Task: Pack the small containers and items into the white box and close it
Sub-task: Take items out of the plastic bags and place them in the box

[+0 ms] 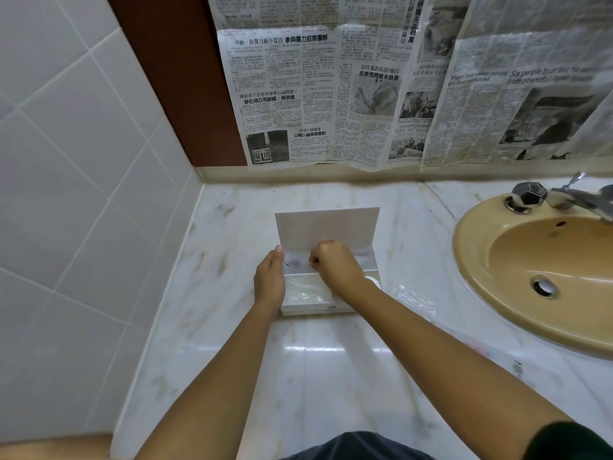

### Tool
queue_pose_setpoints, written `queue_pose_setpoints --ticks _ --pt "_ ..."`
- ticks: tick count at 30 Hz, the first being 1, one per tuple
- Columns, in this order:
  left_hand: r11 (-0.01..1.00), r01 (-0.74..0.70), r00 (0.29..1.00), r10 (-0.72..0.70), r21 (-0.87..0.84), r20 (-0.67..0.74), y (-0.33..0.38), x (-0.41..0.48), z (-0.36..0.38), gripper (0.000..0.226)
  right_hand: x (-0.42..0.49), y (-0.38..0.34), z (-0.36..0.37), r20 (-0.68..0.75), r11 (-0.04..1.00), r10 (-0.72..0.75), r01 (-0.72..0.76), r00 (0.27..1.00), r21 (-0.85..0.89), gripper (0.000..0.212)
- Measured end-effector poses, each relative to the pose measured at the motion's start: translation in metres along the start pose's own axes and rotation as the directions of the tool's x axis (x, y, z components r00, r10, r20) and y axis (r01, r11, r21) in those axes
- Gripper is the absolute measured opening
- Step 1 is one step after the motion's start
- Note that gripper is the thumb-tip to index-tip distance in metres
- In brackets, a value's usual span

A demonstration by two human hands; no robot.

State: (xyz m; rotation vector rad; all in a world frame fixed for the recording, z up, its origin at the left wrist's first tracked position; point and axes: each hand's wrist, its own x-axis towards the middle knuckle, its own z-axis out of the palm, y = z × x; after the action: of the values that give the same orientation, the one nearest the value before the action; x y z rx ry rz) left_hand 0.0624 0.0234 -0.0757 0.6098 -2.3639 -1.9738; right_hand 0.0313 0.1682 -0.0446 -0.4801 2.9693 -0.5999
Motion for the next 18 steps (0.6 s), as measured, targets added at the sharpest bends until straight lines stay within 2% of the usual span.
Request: queue_pose_setpoints --ticks 3,7,13,16,18 --pt "1.0 0.012 1.0 -0.012 -0.01 -0.001 0.001 -0.001 0.0 0.045 0.003 0.006 0.006 0.029 0.996 0.06 -0.062 0.998 0.066 0.023" --pt "0.999 0.029 1.0 -0.029 -0.023 -0.006 0.003 -0.001 0.0 0.047 0.003 0.012 0.008 0.048 0.991 0.071 -0.076 0.996 0.112 0.023" --pt "0.999 0.038 0.999 -0.038 0.001 -0.004 0.002 0.0 0.0 0.054 -0.006 0.015 -0.018 0.178 0.966 0.069 -0.11 0.982 0.233 0.027" --pt "0.999 0.049 0.999 -0.049 0.022 -0.003 -0.001 0.003 -0.001 0.063 -0.024 0.018 -0.042 0.09 0.933 0.066 -0.093 0.994 0.347 0.031" --pt "0.999 0.053 0.999 -0.053 0.007 -0.007 -0.002 0.004 0.0 0.053 -0.038 0.025 -0.057 -0.015 0.896 0.108 -0.091 0.994 0.435 0.028"
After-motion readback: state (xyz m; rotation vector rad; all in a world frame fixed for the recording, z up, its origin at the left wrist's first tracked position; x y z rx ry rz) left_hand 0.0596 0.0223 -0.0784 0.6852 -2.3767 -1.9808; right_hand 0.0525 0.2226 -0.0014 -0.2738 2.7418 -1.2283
